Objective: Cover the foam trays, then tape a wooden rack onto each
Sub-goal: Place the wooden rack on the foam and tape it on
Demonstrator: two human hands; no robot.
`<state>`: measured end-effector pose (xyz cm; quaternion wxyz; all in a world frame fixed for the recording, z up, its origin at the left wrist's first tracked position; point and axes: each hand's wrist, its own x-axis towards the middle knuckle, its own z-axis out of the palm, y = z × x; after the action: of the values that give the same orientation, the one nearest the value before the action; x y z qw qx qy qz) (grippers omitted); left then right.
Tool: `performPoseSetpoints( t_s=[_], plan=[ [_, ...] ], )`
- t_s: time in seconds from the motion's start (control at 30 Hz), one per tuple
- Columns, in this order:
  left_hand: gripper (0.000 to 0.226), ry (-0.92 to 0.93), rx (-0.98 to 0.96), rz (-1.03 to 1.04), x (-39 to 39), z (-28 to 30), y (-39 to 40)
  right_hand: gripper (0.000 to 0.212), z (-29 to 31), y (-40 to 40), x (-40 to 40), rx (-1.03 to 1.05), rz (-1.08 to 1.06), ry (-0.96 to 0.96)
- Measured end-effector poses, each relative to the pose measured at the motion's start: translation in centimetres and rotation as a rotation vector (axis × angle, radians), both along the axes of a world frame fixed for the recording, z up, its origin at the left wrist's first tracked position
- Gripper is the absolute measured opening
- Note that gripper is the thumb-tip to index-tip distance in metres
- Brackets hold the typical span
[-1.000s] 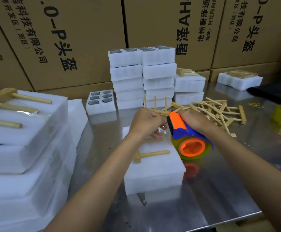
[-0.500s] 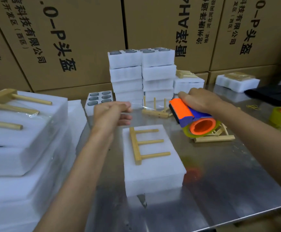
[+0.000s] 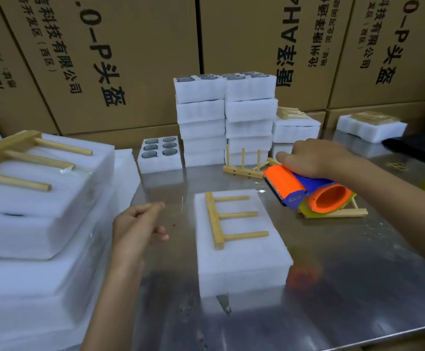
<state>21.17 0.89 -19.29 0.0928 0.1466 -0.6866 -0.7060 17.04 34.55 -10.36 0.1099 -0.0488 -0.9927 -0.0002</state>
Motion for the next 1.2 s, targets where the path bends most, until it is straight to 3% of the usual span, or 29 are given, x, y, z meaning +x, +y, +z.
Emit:
performPoseSetpoints(
  t_s=[0.1,0.23,0.4,0.53,0.67,0.77,0.83,0.97,1.1,1.2],
  plan=[
    [0.010,-0.057,-0.130,0.010,0.1,-1.9,0.2,0.046,-1.2,-0.8,0.3,-0.004,0.024,-0.029],
    [0.011,-0.074,-0.464,-0.024,0.1,-3.5,0.9,0.048,-2.4,-0.8,0.7,0.040,-0.016,-0.112],
    [0.025,-0.013,-1.015,-0.135,1.5,-4.6,2.6,0.053,-4.2,-0.5,1.1,0.020,-0.026,-0.166],
    [0.042,-0.067,-1.258,-0.259,2.5,-5.5,3.7,0.045,-5.2,-0.5,1.1,-0.047,-0.018,-0.200],
    [0.054,-0.222,-1.262,-0.385,2.3,-5.6,3.6,0.040,-5.7,-0.4,1.3,-0.104,-0.022,-0.216],
    [0.063,-0.269,-1.209,-0.365,1.8,-5.0,3.0,0.041,-5.8,-0.1,1.3,-0.124,-0.023,-0.213],
    [0.062,-0.175,-1.155,-0.304,1.1,-3.8,3.0,0.041,-5.8,-0.1,1.4,-0.138,-0.018,-0.201],
    [0.052,0.179,-0.868,-0.280,-0.3,-0.4,5.7,0.042,-5.9,0.0,1.5,-0.181,-0.012,-0.178],
    [0.044,0.362,-0.990,-0.438,-2.3,2.5,11.0,0.047,-6.1,0.1,1.6,-0.202,-0.002,-0.141],
    [0.054,0.095,-1.276,-0.621,-3.5,1.7,14.0,0.051,-6.5,0.4,1.5,-0.175,0.000,-0.121]
  ],
)
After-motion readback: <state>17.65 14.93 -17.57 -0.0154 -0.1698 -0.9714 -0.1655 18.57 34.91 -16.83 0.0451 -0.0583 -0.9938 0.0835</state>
